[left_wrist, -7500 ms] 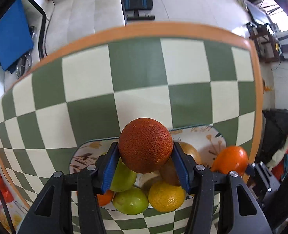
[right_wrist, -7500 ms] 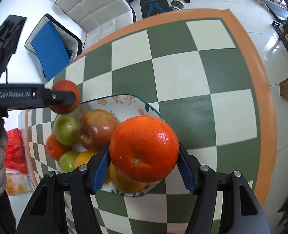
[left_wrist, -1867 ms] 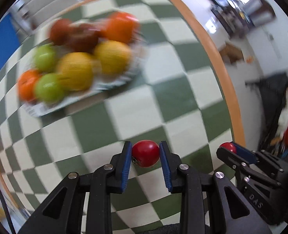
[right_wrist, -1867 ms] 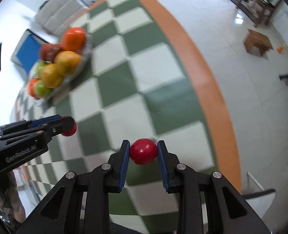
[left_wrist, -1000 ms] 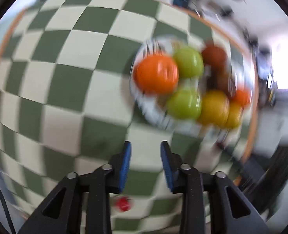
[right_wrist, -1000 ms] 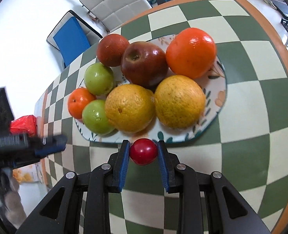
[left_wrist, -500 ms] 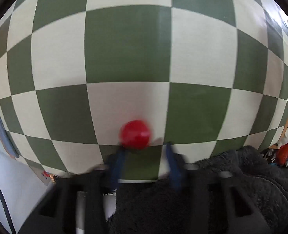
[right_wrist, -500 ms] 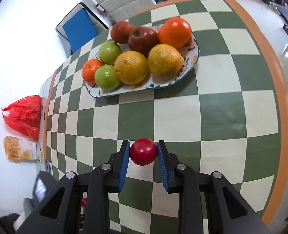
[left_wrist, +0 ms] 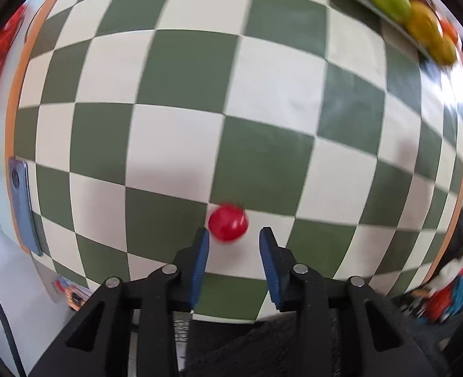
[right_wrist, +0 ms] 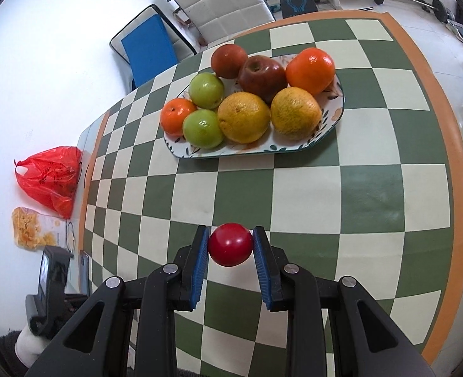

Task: Organize fruits
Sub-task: 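Carry the held tomatoes toward the plate with both tools, then place the tomato on the plate with the left tool while the right tool places its tomato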

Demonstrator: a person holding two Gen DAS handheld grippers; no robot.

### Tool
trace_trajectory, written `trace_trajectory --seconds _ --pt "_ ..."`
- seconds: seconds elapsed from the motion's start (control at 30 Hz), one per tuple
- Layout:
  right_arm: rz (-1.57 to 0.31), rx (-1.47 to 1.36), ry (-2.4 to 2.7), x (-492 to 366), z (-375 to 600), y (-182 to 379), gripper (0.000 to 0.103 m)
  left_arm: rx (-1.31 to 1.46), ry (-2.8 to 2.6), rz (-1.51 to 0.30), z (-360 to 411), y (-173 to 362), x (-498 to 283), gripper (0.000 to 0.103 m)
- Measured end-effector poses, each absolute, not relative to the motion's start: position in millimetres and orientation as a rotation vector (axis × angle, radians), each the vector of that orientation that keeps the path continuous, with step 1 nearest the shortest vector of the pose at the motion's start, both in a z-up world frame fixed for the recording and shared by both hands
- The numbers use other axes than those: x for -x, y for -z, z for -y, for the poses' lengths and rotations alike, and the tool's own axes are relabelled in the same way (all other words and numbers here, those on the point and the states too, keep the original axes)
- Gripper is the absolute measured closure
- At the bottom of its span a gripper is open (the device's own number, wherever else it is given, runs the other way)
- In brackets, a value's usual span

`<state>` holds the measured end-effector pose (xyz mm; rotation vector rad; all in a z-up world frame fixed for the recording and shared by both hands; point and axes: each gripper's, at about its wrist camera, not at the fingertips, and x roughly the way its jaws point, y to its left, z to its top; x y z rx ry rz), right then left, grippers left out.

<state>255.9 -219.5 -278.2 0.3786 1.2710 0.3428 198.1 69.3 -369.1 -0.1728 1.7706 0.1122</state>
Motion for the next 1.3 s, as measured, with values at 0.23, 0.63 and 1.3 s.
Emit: trace_trajectory --seconds 0.23,0.63,1.3 --pt "-1.265 -0.379 -0.345 -253.3 218.1 276.2 0.072 0.166 -0.129 -1.849 -79.2 393.3 -194.4 0.067" --pt "-1.251 -0.374 -0.347 -251.7 213.5 268.3 0.072 0.234 -0.047 -1.939 -82.0 404.8 -178.3 0.061" --pt "-1.248 -0.393 -0.324 -256.9 220.1 270.9 0.072 0.340 0.049 -1.786 -58.4 355.7 -219.3 0.077"
